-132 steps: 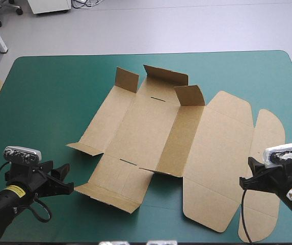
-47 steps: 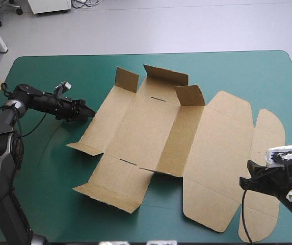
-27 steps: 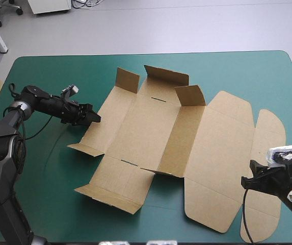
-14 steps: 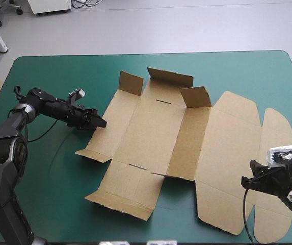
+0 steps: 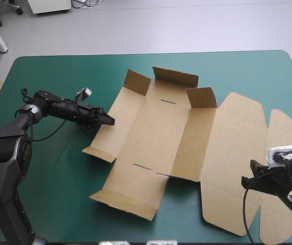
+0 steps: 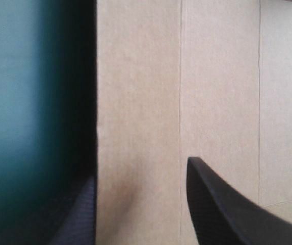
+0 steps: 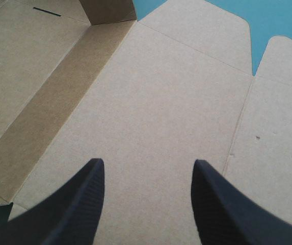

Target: Fold the box

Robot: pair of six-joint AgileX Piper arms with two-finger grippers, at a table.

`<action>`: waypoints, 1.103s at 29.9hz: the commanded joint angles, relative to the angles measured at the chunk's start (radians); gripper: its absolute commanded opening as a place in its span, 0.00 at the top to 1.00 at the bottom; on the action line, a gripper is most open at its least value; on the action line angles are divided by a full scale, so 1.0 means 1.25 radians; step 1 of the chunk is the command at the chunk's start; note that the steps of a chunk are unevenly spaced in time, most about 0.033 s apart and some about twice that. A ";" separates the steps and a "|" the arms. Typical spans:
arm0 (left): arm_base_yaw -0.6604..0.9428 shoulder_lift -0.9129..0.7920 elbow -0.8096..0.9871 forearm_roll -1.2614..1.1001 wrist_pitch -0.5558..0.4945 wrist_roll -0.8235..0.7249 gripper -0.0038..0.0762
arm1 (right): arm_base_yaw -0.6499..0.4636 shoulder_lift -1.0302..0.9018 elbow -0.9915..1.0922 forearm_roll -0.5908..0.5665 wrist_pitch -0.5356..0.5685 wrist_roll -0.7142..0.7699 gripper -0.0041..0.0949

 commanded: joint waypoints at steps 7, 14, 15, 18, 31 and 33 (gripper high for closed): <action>-0.096 -0.043 -0.018 -0.030 0.094 0.005 0.51 | -0.004 0.006 -0.028 -0.009 -0.049 -0.001 0.46; -0.094 -0.043 -0.018 0.004 0.094 -0.023 0.51 | -0.004 0.006 -0.028 -0.009 -0.048 -0.001 0.46; -0.094 -0.043 -0.020 0.005 0.094 -0.023 0.52 | -0.004 0.006 -0.028 -0.009 -0.048 -0.001 0.46; -0.094 -0.043 -0.029 0.005 0.088 -0.023 0.60 | -0.004 0.006 -0.028 -0.009 -0.048 -0.001 0.46; -0.096 -0.043 -0.030 -0.010 -0.022 -0.002 0.96 | -0.004 0.006 -0.028 -0.006 -0.049 -0.001 0.46; -0.096 -0.043 -0.030 -0.001 -0.022 0.032 0.96 | -0.004 0.006 -0.028 -0.006 -0.051 -0.001 0.46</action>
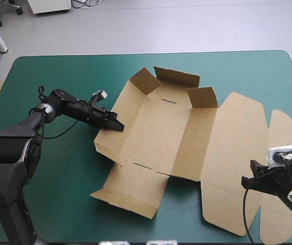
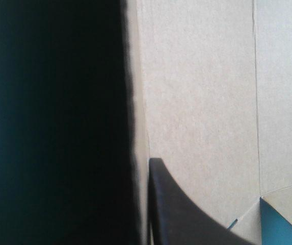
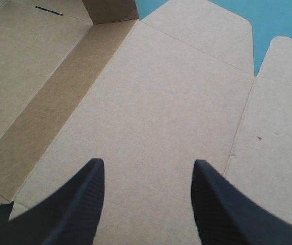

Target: Fold the box

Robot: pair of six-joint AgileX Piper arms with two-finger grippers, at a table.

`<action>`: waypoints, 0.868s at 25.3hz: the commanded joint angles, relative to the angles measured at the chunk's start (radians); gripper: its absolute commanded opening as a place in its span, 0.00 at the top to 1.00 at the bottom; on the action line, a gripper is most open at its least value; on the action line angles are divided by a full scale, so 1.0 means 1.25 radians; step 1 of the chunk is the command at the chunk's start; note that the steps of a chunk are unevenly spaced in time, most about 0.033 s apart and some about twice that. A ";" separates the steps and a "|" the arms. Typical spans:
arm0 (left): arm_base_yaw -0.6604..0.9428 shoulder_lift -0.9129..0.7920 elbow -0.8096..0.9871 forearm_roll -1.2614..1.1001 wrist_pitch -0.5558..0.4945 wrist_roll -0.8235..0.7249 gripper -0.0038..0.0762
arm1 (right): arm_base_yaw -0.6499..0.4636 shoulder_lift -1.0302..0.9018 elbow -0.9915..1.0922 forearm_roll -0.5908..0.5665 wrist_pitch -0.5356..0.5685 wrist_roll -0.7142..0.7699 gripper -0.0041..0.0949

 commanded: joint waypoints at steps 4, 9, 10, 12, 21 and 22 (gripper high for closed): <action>-0.005 -0.042 -0.064 -0.022 -0.002 0.070 0.96 | -0.004 0.006 -0.028 -0.006 -0.058 -0.001 0.46; -0.005 -0.036 -0.176 0.095 0.010 0.011 0.96 | -0.004 0.006 -0.028 -0.006 -0.058 -0.001 0.46; -0.005 -0.031 -0.207 0.129 0.033 0.001 0.96 | -0.004 0.006 -0.028 -0.006 -0.058 -0.001 0.46; -0.005 -0.016 -0.263 0.180 0.088 -0.003 0.96 | -0.004 0.006 -0.028 -0.006 -0.058 -0.001 0.46; -0.006 -0.006 -0.439 0.338 0.110 0.104 0.93 | -0.004 0.006 -0.028 -0.003 -0.059 -0.001 0.46; -0.006 -0.006 -0.439 0.348 0.110 0.117 0.93 | -0.004 0.006 -0.028 -0.001 -0.059 -0.001 0.46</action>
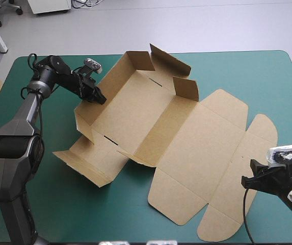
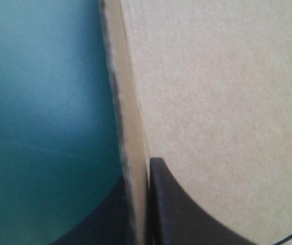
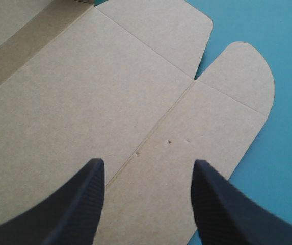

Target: Fold the box

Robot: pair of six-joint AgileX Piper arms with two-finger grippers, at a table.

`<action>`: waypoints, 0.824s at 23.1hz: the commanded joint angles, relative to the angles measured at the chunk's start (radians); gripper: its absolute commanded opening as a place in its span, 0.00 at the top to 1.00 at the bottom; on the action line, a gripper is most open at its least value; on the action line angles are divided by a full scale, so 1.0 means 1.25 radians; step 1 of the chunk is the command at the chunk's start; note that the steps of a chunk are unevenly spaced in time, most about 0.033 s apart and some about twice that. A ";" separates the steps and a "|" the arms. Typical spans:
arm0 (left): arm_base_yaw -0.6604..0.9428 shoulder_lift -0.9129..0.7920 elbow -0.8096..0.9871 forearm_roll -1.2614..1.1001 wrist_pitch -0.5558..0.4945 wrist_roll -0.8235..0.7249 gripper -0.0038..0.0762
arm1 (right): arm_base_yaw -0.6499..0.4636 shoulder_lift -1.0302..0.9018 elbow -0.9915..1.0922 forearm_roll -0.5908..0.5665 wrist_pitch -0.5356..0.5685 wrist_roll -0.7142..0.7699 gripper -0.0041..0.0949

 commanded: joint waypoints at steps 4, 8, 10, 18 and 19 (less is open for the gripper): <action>-0.031 -0.053 -0.030 0.061 0.056 0.211 0.93 | -0.004 0.006 -0.028 -0.001 -0.052 -0.001 0.46; -0.097 -0.055 -0.054 0.064 0.055 0.364 0.93 | -0.004 0.006 -0.028 0.000 -0.052 -0.001 0.46; -0.132 -0.055 -0.080 0.103 0.047 0.465 0.94 | -0.004 0.006 -0.028 0.002 -0.052 -0.001 0.46; -0.180 -0.053 -0.207 0.207 -0.193 0.472 0.94 | -0.004 0.006 -0.028 0.005 -0.052 -0.004 0.46; -0.182 -0.053 -0.219 0.193 -0.195 0.497 0.94 | -0.004 0.006 -0.028 0.005 -0.052 -0.006 0.46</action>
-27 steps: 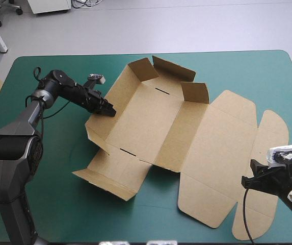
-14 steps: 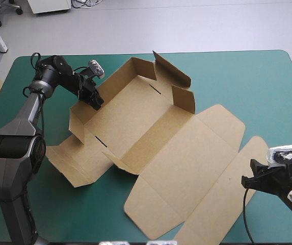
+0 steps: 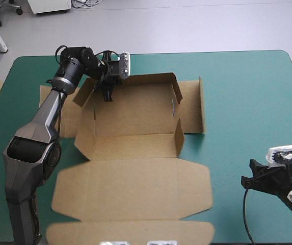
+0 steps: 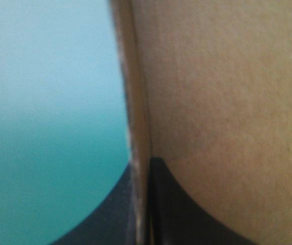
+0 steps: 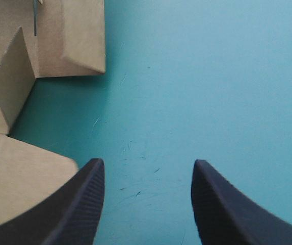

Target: Fold the box

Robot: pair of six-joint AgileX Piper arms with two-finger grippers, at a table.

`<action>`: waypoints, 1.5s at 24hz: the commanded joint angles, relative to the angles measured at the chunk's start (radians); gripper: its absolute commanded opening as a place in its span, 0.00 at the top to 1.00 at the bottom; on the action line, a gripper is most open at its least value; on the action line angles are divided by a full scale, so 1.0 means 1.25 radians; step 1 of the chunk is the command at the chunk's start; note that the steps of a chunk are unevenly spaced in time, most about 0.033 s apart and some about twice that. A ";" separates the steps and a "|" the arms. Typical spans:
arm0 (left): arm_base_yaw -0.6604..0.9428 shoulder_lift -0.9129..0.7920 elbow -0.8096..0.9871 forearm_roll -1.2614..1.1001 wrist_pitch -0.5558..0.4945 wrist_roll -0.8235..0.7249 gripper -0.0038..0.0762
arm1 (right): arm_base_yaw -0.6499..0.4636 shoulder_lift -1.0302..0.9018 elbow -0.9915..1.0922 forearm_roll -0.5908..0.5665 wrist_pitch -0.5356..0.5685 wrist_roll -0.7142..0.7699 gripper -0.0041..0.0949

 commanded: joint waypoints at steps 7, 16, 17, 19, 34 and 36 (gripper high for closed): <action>-0.006 -0.084 -0.101 0.005 0.044 0.002 0.97 | -0.004 0.006 -0.028 0.000 -0.052 -0.010 0.46; -0.094 -0.160 -0.016 0.115 0.073 -0.188 0.97 | -0.004 0.006 -0.028 -0.004 -0.052 -0.010 0.46; -0.112 -0.175 0.007 0.151 0.059 -0.203 0.97 | -0.004 0.006 -0.028 -0.004 -0.052 -0.010 0.46; -0.168 -0.218 0.078 0.224 0.009 -0.267 0.97 | -0.004 0.006 -0.028 -0.004 -0.050 -0.010 0.46; -0.471 -0.552 0.635 0.708 -0.285 -0.823 0.97 | -0.004 0.126 -0.196 -0.114 0.080 0.068 0.46; -0.492 -0.562 0.658 0.736 -0.283 -0.856 0.97 | -0.004 0.162 -0.224 -0.104 0.080 0.064 0.46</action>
